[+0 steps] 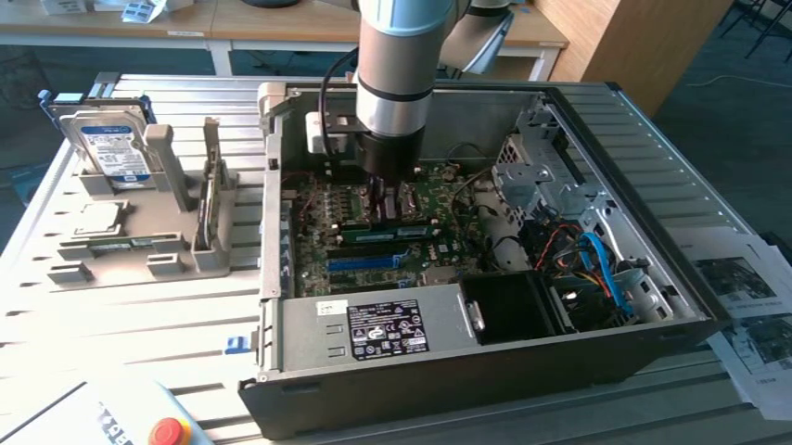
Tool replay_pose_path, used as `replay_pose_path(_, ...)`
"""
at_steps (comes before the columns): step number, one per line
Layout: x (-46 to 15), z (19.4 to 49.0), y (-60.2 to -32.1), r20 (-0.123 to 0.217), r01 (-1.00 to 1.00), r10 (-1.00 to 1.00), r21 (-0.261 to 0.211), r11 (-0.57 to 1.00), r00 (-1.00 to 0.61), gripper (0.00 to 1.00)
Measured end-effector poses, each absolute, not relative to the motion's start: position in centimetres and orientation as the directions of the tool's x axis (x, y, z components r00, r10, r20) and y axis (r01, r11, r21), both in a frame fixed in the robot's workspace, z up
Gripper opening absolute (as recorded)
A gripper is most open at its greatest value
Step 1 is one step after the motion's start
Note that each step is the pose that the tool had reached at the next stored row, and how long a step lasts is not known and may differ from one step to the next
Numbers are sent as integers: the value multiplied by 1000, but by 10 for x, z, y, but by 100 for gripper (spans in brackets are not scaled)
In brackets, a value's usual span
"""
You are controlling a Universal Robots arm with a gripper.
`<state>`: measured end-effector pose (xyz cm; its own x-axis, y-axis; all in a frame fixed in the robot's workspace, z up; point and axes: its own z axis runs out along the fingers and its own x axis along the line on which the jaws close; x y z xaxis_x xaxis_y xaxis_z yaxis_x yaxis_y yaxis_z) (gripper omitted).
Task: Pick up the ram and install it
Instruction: 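Press down the ram until it locks into place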
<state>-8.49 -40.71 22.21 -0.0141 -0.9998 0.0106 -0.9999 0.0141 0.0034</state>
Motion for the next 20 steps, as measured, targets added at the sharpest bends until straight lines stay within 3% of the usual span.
replay_pose_path(9,-85,226,-407,10,-1000,-1000,3,14,-14,10)
replay_pose_path(13,-85,254,-407,10,-1000,-1000,4,14,-14,10)
replay_pose_path(20,-85,266,-407,10,-1000,-1000,5,14,-14,10)
